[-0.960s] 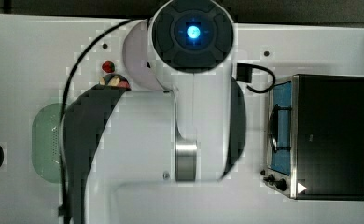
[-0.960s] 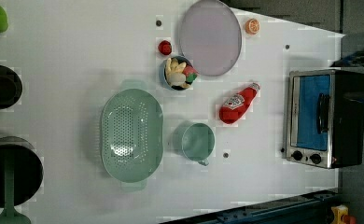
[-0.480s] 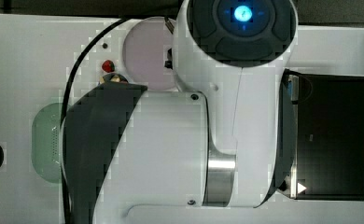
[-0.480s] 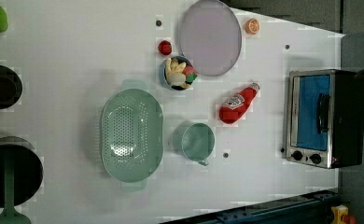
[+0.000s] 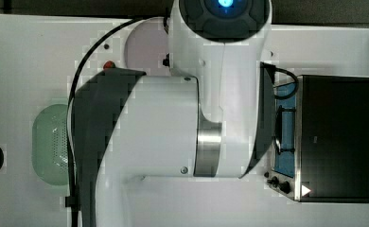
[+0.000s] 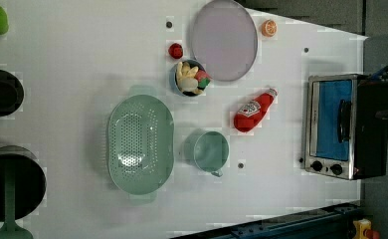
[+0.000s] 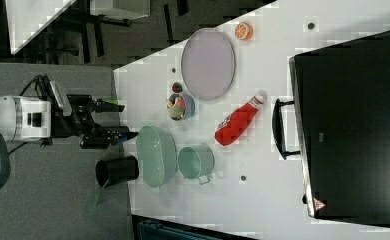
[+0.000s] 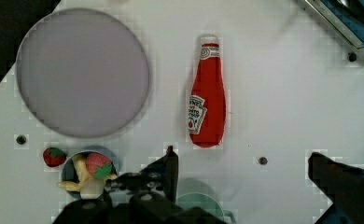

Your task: Pick Ketchup from oven and place it on table.

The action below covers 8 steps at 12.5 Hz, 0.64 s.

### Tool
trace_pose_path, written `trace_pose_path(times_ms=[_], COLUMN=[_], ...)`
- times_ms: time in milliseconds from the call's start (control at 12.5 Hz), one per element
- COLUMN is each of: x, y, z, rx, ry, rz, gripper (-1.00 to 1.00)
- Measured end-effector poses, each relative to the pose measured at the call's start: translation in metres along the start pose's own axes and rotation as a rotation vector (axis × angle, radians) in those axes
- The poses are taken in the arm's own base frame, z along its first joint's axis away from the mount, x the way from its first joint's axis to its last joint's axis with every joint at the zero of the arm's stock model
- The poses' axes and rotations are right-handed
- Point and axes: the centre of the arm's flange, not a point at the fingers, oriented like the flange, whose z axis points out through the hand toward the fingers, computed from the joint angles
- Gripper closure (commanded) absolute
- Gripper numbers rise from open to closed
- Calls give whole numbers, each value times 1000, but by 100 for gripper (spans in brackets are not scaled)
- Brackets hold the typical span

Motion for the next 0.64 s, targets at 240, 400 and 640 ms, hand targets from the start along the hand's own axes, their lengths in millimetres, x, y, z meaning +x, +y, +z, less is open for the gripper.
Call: trace_pose_path(times_ms=[240,400,640], x=[-6,-4,4], y=[8,7,9], z=[9,4,6], rx=[-40,-24,-20], ry=[3,4,20], rz=[-9,-5,9], gripper=[-100,-100,-100])
